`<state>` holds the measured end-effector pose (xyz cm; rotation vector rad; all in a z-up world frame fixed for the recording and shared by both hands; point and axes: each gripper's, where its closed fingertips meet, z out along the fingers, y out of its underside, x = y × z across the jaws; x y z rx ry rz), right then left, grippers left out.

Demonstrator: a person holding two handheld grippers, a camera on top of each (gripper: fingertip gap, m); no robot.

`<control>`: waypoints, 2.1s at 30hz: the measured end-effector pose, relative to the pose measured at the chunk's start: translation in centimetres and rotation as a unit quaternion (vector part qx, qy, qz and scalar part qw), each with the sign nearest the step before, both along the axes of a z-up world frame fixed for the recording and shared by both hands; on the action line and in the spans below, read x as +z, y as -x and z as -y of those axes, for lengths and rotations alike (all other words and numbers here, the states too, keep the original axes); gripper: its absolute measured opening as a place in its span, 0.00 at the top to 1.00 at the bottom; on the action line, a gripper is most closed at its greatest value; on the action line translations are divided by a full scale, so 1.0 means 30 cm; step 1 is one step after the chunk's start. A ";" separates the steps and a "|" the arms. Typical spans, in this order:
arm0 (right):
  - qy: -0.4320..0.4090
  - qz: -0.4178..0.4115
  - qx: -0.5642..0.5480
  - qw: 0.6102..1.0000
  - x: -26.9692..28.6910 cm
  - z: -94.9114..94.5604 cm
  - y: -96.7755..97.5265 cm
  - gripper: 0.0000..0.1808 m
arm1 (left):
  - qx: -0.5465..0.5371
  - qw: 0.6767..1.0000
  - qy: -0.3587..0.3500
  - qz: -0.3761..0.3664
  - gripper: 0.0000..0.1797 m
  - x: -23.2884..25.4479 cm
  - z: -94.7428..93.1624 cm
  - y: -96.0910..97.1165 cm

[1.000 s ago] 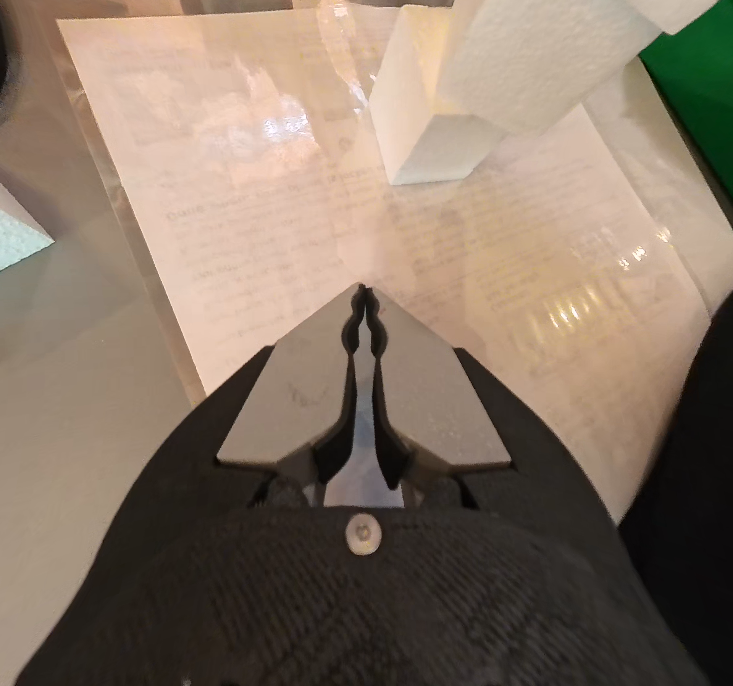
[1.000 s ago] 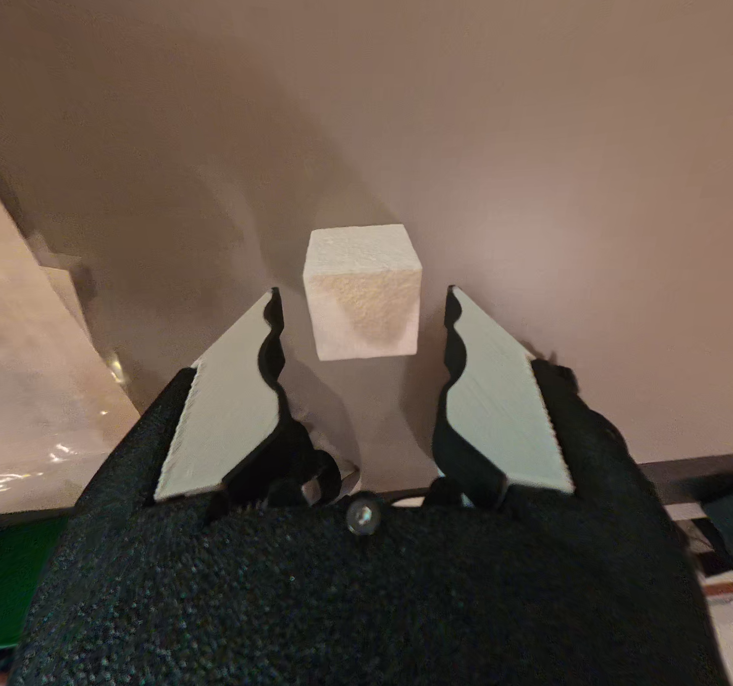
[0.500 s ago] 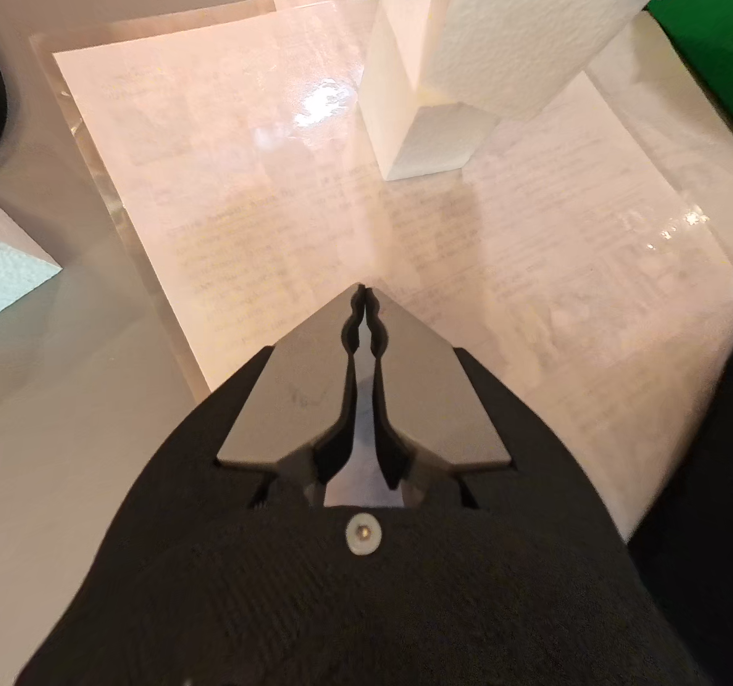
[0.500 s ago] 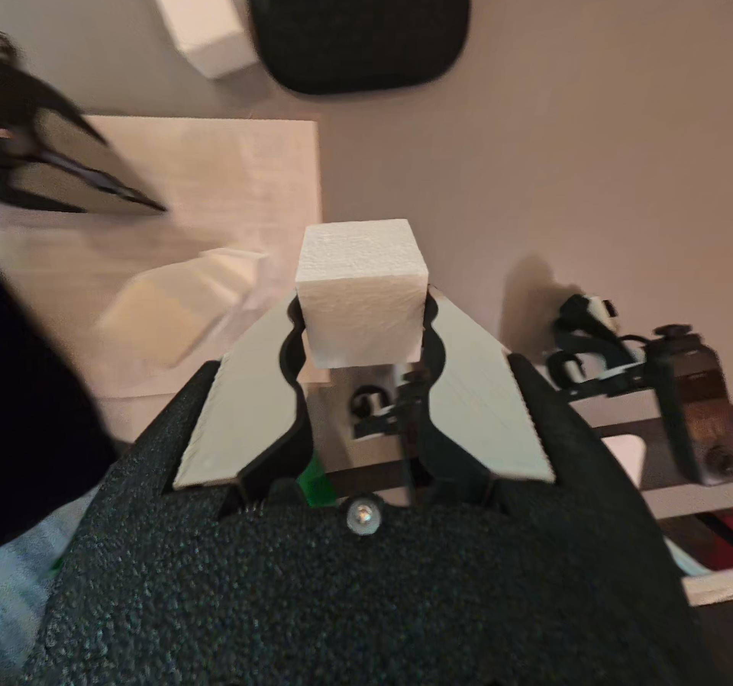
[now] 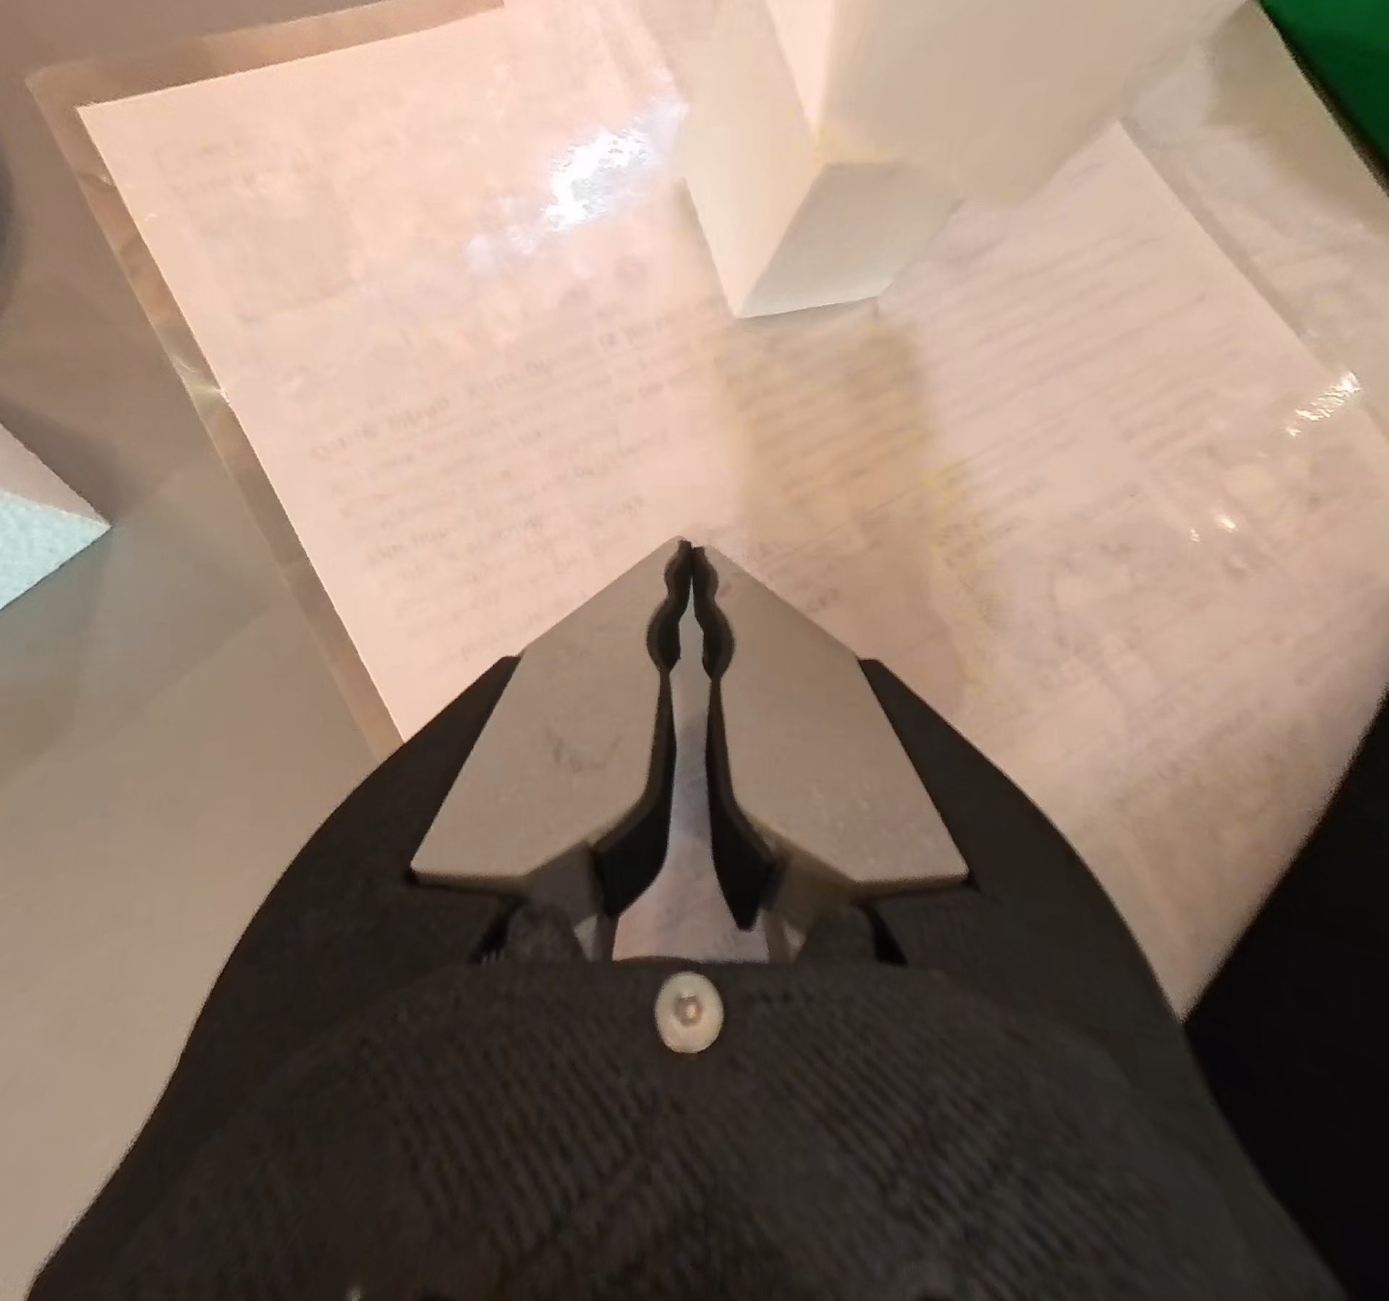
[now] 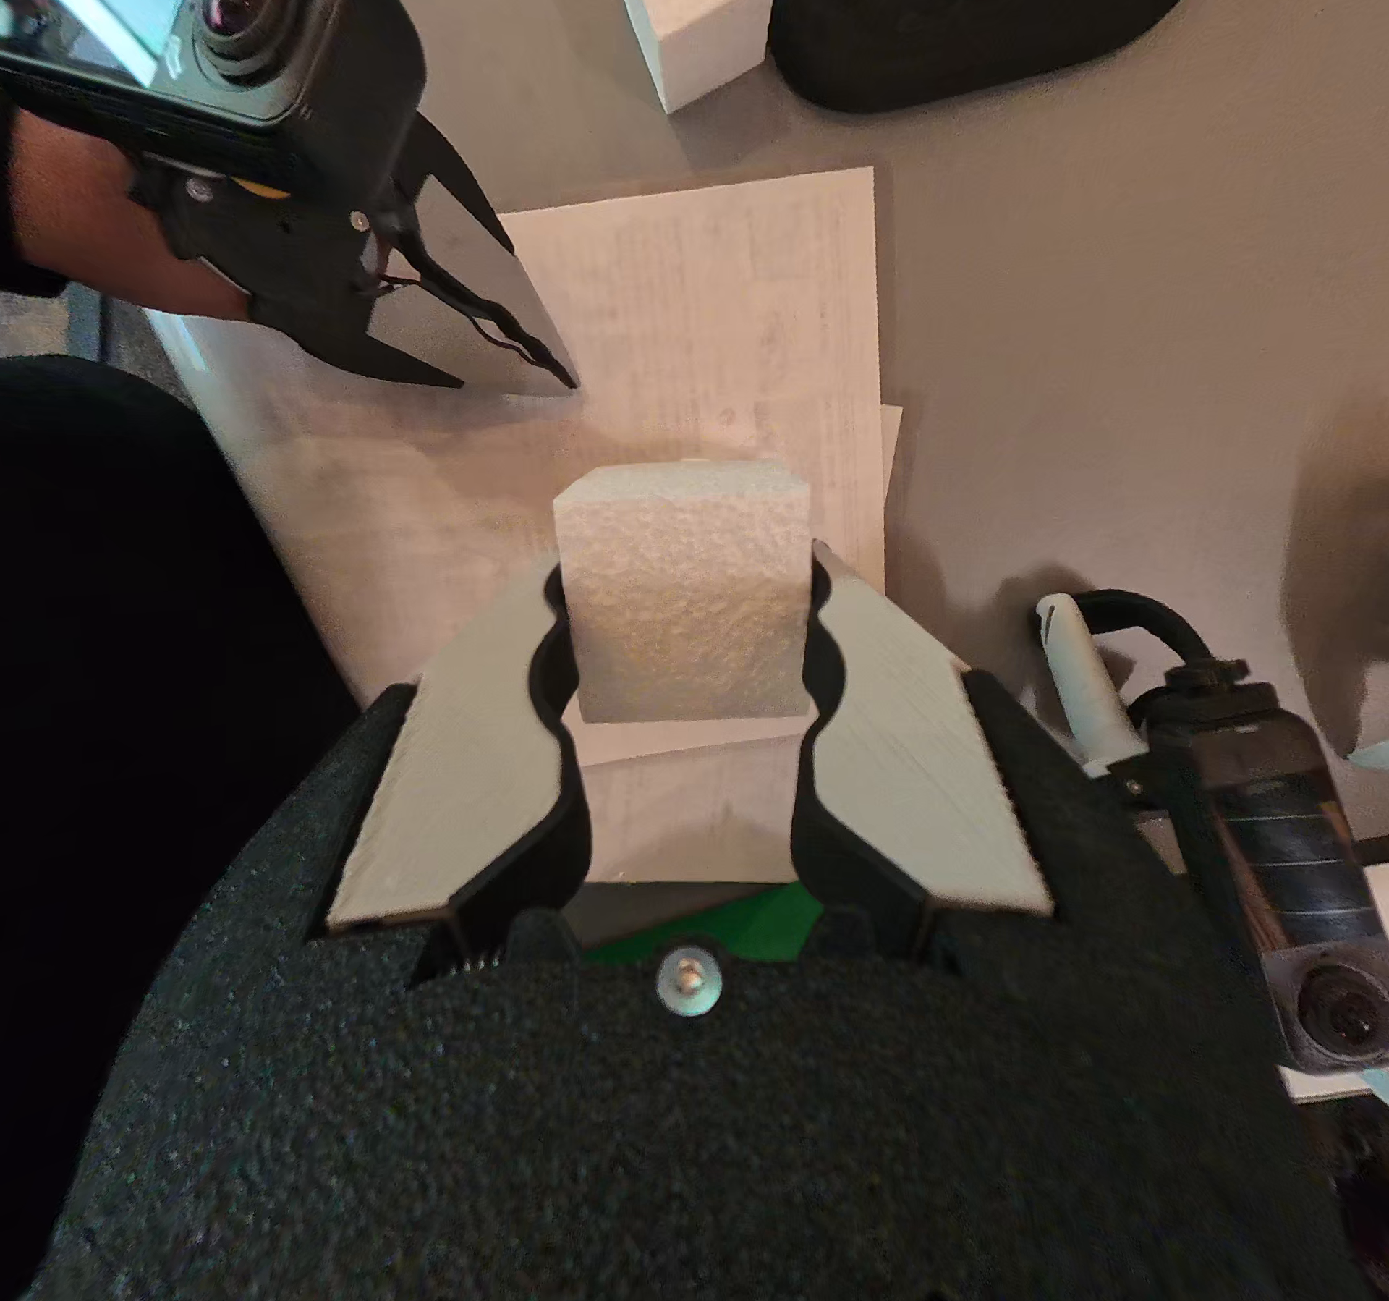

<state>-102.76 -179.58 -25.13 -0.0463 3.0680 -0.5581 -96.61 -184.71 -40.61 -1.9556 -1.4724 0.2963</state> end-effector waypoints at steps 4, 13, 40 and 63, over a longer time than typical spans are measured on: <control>0.035 0.002 -0.002 0.999 0.010 0.014 -0.015 0.68 | -0.006 1.000 0.009 0.004 1.00 0.000 -0.007 0.004; 0.097 0.042 -0.035 0.994 0.078 0.003 0.016 0.66 | -0.001 1.000 -0.002 0.008 1.00 0.000 0.004 0.013; 0.190 0.131 0.036 0.972 0.221 -0.009 -0.310 1.00 | 0.002 1.000 0.005 0.025 1.00 -0.001 0.020 0.020; -0.041 0.136 -0.169 0.975 -0.522 0.062 -0.355 1.00 | 0.102 0.988 0.099 0.064 1.00 -0.006 0.057 -0.045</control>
